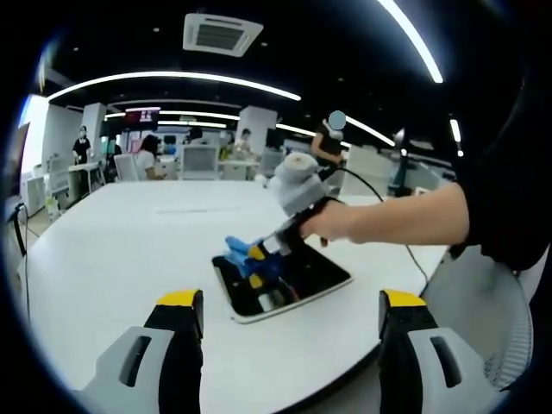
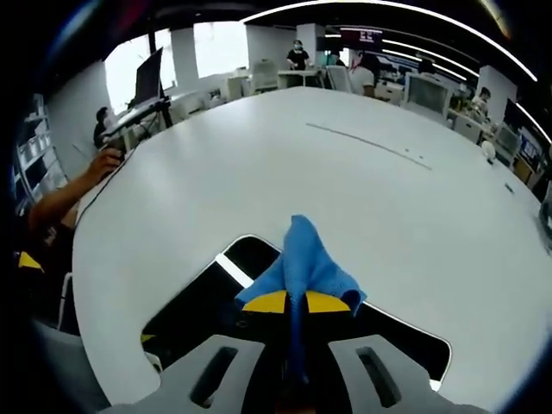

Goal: Wipe the mirror surface with the cleaning cloth until all visible marks leave the cleaned area.

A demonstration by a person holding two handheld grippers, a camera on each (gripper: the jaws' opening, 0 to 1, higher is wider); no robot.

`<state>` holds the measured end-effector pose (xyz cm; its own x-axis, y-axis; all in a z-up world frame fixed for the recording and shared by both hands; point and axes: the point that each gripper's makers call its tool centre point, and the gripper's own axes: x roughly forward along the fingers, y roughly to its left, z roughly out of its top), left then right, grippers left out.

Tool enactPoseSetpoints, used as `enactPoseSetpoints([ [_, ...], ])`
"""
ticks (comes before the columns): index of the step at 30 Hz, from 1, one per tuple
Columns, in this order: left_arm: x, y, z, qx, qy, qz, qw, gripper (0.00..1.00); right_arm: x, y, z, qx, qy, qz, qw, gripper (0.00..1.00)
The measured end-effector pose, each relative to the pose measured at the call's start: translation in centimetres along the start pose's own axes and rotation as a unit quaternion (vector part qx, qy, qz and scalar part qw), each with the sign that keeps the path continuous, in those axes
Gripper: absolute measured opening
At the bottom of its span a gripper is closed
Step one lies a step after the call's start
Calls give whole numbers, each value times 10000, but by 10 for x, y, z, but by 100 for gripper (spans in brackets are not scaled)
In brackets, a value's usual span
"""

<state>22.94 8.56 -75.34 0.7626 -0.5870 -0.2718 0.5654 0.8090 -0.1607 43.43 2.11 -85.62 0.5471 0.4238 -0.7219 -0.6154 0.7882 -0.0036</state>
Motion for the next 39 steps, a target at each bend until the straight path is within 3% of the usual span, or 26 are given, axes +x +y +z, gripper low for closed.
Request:
enactPoseSetpoints([
  [39,0,0,1,6,-31,-10,10000,81,-28,35,-29,134,300,235,9992,1],
])
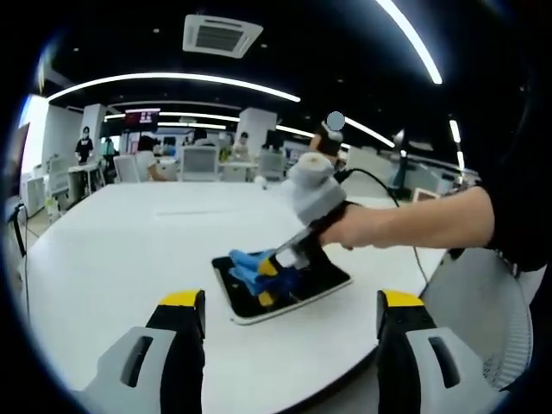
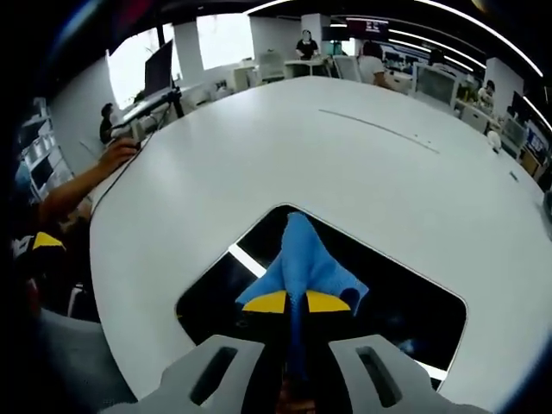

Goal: Wipe the mirror surface with the cleaning cloth until all visible marks leave the cleaned area.

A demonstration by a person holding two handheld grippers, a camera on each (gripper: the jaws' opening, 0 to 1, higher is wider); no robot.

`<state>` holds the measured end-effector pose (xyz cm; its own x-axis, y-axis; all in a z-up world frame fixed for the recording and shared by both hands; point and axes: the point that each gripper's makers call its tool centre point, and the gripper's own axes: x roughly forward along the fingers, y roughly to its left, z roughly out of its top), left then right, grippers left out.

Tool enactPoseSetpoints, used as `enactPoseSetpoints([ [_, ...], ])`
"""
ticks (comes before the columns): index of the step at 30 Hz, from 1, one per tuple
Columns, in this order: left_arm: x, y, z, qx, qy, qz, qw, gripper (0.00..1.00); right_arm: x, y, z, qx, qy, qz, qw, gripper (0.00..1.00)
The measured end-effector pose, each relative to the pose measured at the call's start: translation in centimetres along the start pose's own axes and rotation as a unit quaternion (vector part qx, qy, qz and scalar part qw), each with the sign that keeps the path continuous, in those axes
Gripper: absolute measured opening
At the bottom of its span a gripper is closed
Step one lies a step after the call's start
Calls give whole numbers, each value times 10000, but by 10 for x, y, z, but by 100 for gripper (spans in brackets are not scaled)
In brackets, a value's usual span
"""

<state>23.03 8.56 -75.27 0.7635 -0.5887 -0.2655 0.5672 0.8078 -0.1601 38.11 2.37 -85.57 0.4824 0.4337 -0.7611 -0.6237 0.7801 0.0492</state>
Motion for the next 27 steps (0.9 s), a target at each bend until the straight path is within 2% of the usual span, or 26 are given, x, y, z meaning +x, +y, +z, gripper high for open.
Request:
enactPoseSetpoints([
  [27,0,-1,1,-4,-7,-15,10000,81,-20,29,-27,94,132,138,9998,1],
])
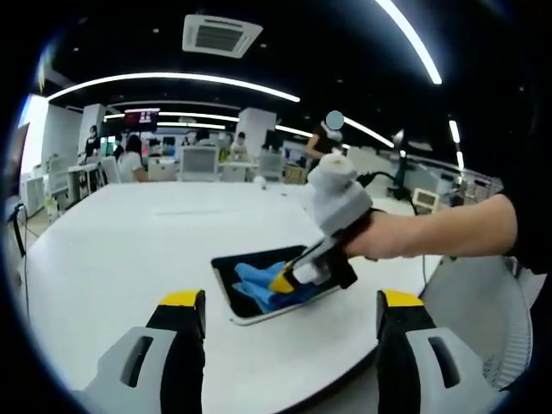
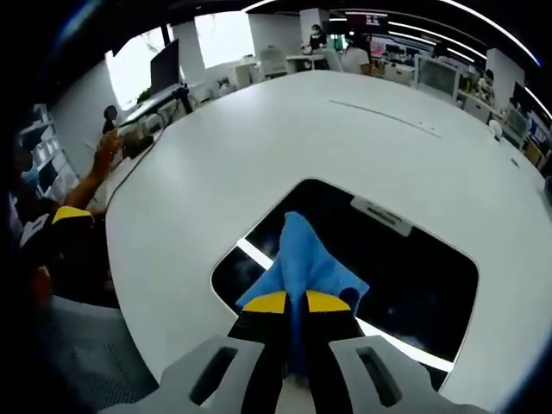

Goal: Wipe the mirror surface with the cleaning cloth until all visible marks leave the cleaned area.

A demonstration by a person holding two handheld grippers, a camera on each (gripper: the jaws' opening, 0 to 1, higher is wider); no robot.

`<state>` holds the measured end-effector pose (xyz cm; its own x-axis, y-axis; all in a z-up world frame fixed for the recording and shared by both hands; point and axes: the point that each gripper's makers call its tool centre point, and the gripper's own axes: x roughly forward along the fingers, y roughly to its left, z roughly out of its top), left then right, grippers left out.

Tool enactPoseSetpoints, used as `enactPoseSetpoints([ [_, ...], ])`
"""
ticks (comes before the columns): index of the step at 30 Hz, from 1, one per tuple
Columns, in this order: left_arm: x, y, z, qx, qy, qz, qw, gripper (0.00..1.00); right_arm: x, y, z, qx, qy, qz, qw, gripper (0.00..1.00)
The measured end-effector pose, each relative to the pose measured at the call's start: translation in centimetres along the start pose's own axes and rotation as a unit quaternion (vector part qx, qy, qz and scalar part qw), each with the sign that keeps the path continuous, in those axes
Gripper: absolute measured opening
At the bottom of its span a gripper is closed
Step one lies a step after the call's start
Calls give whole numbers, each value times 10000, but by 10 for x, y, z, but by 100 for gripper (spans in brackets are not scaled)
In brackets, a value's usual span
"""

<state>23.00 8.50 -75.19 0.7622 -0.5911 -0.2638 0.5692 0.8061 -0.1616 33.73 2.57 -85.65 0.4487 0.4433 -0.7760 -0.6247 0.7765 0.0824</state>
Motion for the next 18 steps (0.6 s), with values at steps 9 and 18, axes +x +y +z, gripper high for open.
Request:
enactPoseSetpoints([
  [9,0,1,1,5,-13,30,10000,81,-4,8,-6,66,18,93,9999,1],
  [18,0,2,1,-17,-18,46,10000,81,-7,11,-9,31,-94,83,9999,1],
])
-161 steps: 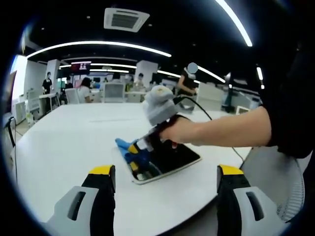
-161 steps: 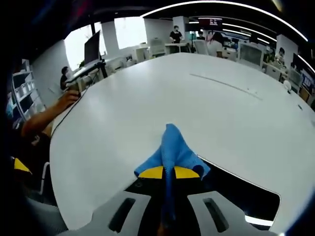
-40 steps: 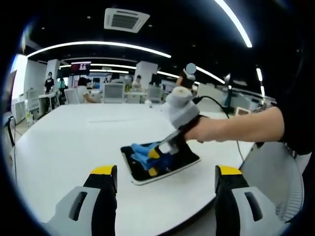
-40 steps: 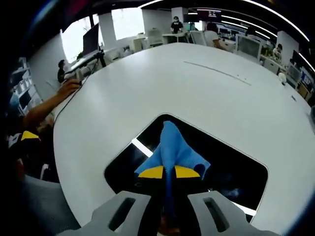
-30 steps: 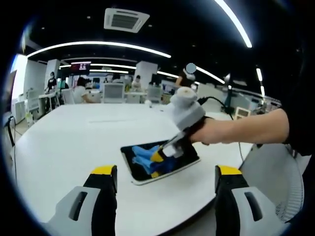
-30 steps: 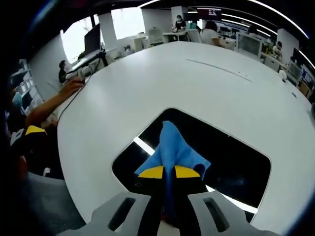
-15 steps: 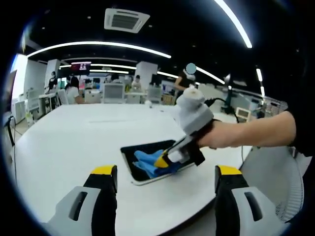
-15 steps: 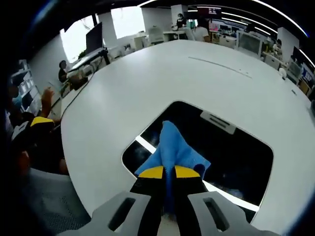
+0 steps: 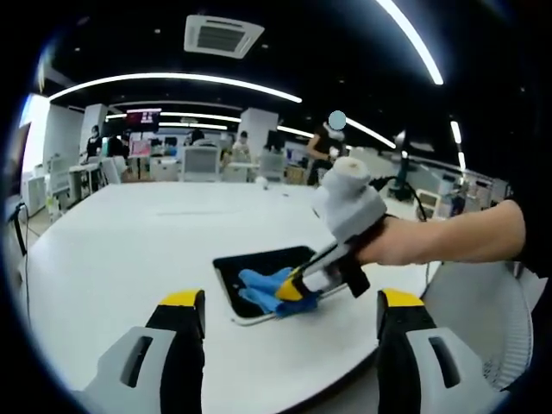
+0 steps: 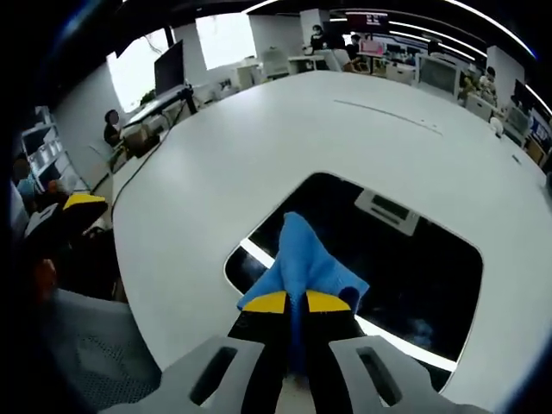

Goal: Wipe the mirror surface with the cleaning cloth until all visible marks leave the cleaned area.

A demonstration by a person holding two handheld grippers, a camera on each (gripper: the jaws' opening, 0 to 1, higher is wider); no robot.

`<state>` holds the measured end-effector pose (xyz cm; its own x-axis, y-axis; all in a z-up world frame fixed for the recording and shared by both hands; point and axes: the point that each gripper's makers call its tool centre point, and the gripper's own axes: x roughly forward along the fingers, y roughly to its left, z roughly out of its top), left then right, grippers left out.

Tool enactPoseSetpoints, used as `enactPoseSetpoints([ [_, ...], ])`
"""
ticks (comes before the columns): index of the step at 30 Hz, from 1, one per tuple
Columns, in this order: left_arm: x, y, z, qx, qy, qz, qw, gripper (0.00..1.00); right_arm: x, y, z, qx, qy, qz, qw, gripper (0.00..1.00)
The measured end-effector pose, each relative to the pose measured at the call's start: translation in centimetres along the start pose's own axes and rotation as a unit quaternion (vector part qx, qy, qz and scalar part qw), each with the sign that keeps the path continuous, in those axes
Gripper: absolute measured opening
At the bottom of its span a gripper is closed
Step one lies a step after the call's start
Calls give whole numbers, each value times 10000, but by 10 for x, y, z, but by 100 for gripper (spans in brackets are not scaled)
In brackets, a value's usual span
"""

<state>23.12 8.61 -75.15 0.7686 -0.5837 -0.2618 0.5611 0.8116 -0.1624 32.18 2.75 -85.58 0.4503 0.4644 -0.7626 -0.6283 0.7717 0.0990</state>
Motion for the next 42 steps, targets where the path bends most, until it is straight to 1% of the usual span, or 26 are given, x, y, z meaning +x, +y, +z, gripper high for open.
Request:
enactPoseSetpoints([
  [7,0,0,0,-1,7,-16,10000,81,1,0,1,-263,-14,0,9997,0],
  [17,0,0,-1,-12,6,-9,10000,81,-1,0,-1,-274,-57,5,9996,0],
  [25,0,0,0,-25,-12,-8,10000,81,-7,-13,-7,-101,-57,-20,9999,0],
  [35,0,-1,-1,-20,1,-10,10000,81,-11,-20,-11,24,-77,-51,10000,0],
  [42,0,0,-1,-22,4,-7,10000,81,-15,-30,-16,139,-87,-89,9998,0],
])
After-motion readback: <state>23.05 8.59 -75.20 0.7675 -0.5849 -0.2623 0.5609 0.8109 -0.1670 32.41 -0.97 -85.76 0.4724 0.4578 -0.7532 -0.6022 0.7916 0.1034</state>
